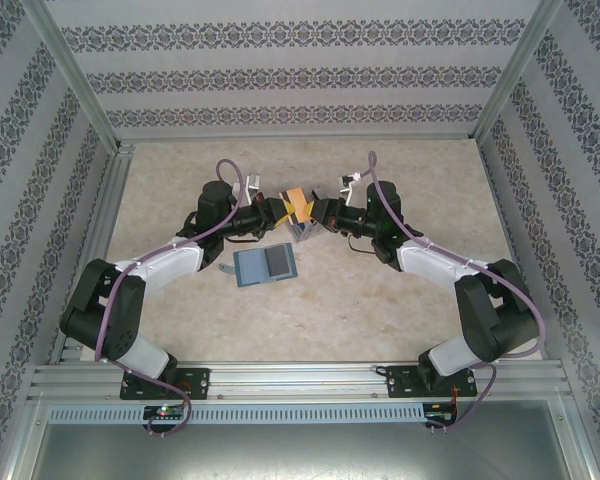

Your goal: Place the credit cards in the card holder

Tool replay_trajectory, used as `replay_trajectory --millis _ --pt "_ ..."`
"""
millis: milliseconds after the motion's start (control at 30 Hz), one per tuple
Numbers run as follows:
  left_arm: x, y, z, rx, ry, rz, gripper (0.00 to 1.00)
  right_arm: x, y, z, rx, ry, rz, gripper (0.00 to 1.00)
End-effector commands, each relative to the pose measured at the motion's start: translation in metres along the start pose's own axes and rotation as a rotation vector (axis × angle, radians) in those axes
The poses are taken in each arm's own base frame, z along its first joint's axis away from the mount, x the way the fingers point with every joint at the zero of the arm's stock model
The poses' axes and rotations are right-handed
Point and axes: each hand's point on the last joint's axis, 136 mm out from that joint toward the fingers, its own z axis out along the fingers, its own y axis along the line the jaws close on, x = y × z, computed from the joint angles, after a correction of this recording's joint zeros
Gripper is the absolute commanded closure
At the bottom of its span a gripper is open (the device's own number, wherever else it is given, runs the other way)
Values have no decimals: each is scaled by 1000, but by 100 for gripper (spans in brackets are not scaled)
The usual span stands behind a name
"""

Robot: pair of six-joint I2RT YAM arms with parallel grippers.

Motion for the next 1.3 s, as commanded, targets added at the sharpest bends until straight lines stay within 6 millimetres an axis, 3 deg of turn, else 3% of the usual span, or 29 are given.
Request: replay_trajectory --millis 0,300,467,667,800,967,1267 --pt "0 -10 -2 -15 -8 65 99 14 -4 5 -5 44 -13 80" --pt "14 26 -9 -134 37 65 100 34 -45 15 76 117 20 69" --pt "28 55 -28 -286 59 84 100 49 -72 15 145 155 42 62" --pt "50 93 -52 -382 103 29 100 67 -97 19 202 218 72 61" --pt "66 117 -70 -465 138 20 100 83 -106 26 239 272 62 61" --pt "69 135 -87 -547 147 41 100 100 -115 35 289 321 47 61" --pt "64 148 -79 -513 187 38 100 118 -116 51 293 382 53 61"
